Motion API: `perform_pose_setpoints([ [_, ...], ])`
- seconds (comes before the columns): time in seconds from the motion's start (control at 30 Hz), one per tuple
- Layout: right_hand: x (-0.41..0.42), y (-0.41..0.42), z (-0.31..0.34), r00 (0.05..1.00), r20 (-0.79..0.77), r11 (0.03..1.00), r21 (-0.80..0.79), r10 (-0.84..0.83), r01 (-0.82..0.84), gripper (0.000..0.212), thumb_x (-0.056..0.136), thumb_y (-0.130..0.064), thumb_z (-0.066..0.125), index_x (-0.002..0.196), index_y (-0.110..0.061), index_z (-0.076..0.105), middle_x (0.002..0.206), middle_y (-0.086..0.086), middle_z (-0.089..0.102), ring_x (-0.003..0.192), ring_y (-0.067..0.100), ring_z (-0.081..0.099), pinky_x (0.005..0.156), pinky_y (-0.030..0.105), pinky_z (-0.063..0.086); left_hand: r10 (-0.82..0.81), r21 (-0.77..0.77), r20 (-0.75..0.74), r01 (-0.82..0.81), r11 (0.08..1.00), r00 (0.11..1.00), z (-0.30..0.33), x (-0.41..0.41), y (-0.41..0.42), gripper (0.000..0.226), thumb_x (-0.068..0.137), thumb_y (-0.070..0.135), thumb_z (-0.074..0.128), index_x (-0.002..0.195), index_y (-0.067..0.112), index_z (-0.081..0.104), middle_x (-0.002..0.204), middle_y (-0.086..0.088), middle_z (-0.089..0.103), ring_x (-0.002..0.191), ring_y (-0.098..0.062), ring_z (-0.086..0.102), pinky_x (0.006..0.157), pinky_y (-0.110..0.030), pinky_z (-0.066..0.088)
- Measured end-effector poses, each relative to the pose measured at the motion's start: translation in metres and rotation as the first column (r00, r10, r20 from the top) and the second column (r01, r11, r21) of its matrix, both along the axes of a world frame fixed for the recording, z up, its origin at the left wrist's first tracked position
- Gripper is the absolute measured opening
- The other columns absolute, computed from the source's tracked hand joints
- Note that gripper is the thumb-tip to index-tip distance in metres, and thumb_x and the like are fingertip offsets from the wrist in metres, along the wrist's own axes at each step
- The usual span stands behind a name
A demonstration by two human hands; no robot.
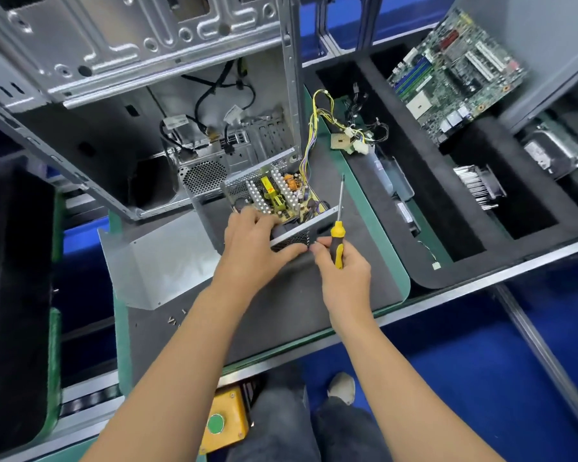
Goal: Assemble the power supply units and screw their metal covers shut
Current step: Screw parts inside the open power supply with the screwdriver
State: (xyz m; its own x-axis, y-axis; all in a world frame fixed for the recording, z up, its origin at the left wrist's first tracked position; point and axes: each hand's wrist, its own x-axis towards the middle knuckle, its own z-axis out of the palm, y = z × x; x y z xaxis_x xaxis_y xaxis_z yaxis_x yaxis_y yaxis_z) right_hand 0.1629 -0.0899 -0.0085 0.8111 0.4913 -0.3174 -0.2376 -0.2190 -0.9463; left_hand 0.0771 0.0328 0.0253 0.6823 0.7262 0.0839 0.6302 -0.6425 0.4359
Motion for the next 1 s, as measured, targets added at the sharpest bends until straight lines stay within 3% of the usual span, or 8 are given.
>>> perform_pose_setpoints([
  [0.07, 0.001, 0.003, -0.003, 0.999, -0.033, 1.0, 0.007, -0.017, 0.017, 0.007, 0.09, -0.037, 0.069, 0.089, -0.044, 0.069, 0.068, -0.017, 0.065, 0.063, -0.002, 0.054, 0.065, 0.021, 0.043, -0.039, 0.0, -0.016, 0.039, 0.999, 0.999, -0.005, 0.0, 0.003, 0.051, 0.078, 0.045, 0.081, 0.109, 0.005, 0.071, 0.089, -0.002, 0.044, 0.098, -0.037, 0.048, 0.086, -0.025, 0.026],
  [0.17, 0.003, 0.005, -0.005, 0.999, -0.041, 0.999, 0.02, -0.036, 0.037, 0.009, 0.09, -0.035, 0.069, 0.089, -0.044, 0.069, 0.067, -0.017, 0.062, 0.062, 0.0, 0.051, 0.064, 0.023, 0.043, -0.066, -0.024, -0.023, 0.066, 0.998, 0.998, -0.006, 0.001, 0.007, 0.042, 0.085, 0.036, 0.077, 0.11, 0.004, 0.069, 0.091, -0.008, 0.052, 0.098, -0.038, 0.05, 0.082, -0.022, 0.019],
  [0.37, 0.007, 0.008, -0.004, 0.997, -0.07, 0.996, 0.081, -0.042, 0.047, 0.007, 0.089, -0.032, 0.07, 0.088, -0.038, 0.071, 0.074, -0.011, 0.067, 0.069, 0.004, 0.056, 0.069, 0.026, 0.048, -0.121, -0.067, 0.0, 0.121, 0.99, 0.993, -0.007, 0.004, 0.003, 0.03, 0.092, 0.026, 0.068, 0.112, 0.004, 0.062, 0.097, -0.004, 0.043, 0.096, -0.025, 0.035, 0.08, -0.021, 0.018],
  [0.47, 0.006, 0.011, -0.001, 0.997, -0.072, 0.995, 0.086, -0.035, 0.041, 0.008, 0.09, -0.031, 0.07, 0.086, -0.037, 0.071, 0.077, -0.009, 0.07, 0.074, 0.005, 0.061, 0.072, 0.026, 0.051, -0.117, -0.065, 0.0, 0.117, 0.991, 0.993, -0.008, 0.006, 0.005, 0.035, 0.09, 0.027, 0.071, 0.114, 0.004, 0.061, 0.101, -0.01, 0.049, 0.099, -0.029, 0.041, 0.08, -0.022, 0.019],
  [0.6, 0.003, 0.012, 0.001, 0.997, -0.074, 0.996, 0.083, -0.03, 0.036, 0.008, 0.091, -0.029, 0.069, 0.086, -0.034, 0.07, 0.08, -0.01, 0.07, 0.075, 0.003, 0.062, 0.076, 0.029, 0.053, -0.087, -0.051, 0.053, 0.09, 0.995, 0.995, -0.006, 0.002, 0.007, 0.042, 0.085, 0.029, 0.078, 0.115, 0.004, 0.064, 0.097, -0.004, 0.044, 0.095, -0.021, 0.036, 0.077, -0.022, 0.022],
  [0.73, 0.0, 0.012, 0.002, 0.998, -0.065, 0.997, 0.078, -0.013, 0.018, 0.006, 0.091, -0.029, 0.069, 0.087, -0.033, 0.07, 0.08, -0.002, 0.069, 0.079, 0.015, 0.064, 0.076, 0.034, 0.054, -0.092, -0.054, 0.069, 0.096, 0.994, 0.993, -0.005, 0.001, 0.006, 0.044, 0.084, 0.029, 0.079, 0.118, 0.004, 0.066, 0.093, -0.003, 0.044, 0.093, -0.02, 0.036, 0.075, -0.02, 0.022],
  [0.9, -0.003, 0.014, 0.002, 0.999, -0.044, 0.995, 0.092, -0.018, 0.022, 0.006, 0.091, -0.029, 0.069, 0.086, -0.032, 0.07, 0.067, -0.012, 0.062, 0.064, 0.001, 0.052, 0.061, 0.016, 0.046, -0.083, -0.073, 0.077, 0.089, 0.993, 0.994, -0.005, 0.001, 0.005, 0.043, 0.084, 0.028, 0.079, 0.118, 0.005, 0.066, 0.091, -0.003, 0.044, 0.092, -0.019, 0.037, 0.074, -0.02, 0.021],
  [1.0, -0.003, 0.017, 0.003, 0.998, -0.041, 0.994, 0.102, -0.042, 0.047, 0.006, 0.091, -0.028, 0.069, 0.087, -0.031, 0.07, 0.07, -0.016, 0.065, 0.065, -0.001, 0.054, 0.064, 0.015, 0.047, -0.08, -0.08, 0.085, 0.086, 0.993, 0.993, -0.006, 0.001, 0.004, 0.043, 0.084, 0.026, 0.079, 0.119, 0.005, 0.066, 0.091, -0.002, 0.042, 0.092, -0.02, 0.035, 0.076, -0.02, 0.022],
])
